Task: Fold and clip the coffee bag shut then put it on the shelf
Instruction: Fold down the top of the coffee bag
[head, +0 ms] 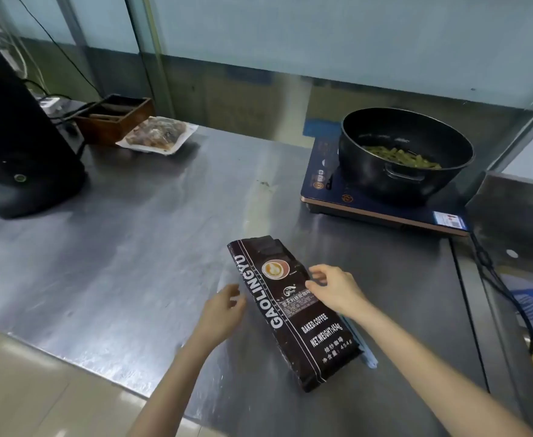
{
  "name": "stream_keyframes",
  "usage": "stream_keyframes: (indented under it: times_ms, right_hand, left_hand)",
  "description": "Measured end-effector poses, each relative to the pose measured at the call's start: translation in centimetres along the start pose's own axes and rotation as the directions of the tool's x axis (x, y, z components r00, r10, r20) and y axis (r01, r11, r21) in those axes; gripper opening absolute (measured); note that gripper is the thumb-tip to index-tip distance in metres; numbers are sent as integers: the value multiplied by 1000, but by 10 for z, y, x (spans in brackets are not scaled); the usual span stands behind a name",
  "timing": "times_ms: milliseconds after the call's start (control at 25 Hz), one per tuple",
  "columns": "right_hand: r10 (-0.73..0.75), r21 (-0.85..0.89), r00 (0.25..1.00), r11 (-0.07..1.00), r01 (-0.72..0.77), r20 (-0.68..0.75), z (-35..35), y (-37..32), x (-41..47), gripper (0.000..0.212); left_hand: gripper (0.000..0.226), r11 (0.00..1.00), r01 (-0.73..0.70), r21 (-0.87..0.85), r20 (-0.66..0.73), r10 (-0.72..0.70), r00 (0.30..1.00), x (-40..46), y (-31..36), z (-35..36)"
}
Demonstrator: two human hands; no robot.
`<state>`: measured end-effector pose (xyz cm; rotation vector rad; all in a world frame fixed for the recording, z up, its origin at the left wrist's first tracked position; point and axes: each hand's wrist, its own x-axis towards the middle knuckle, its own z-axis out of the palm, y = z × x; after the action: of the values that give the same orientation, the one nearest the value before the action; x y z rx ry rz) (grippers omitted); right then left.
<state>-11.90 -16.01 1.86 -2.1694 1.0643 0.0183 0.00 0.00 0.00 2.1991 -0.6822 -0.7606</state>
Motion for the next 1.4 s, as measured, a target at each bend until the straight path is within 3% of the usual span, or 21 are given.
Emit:
stream_keyframes:
  times_ms: [280, 720, 1040, 1200, 1400]
  right_hand:
    - [49, 69, 999, 996, -49, 6, 10, 9, 5, 36]
    - [67, 58, 995, 996, -63, -79, 6, 16, 2, 38]
    - [136, 250, 957, 966, -70, -258, -18, 37, -14, 26]
    - [178, 447, 924, 894, -7, -340, -31, 40, -18, 18]
    - [194, 488, 876, 871, 52, -441, -42, 34, -20, 39]
  left_hand:
    - [17, 952, 48, -302, 185, 9, 983, 0, -2, 13]
    - [16, 923, -5, -384, 143, 65, 988, 2, 12, 16]
    - [29, 899, -159, -408, 39, 191, 981, 11, 43, 32]
    - [30, 876, -253, -411, 0, 278, 961, 14, 59, 39]
    - [18, 838, -320, -442, -22, 347, 938, 15, 73, 45]
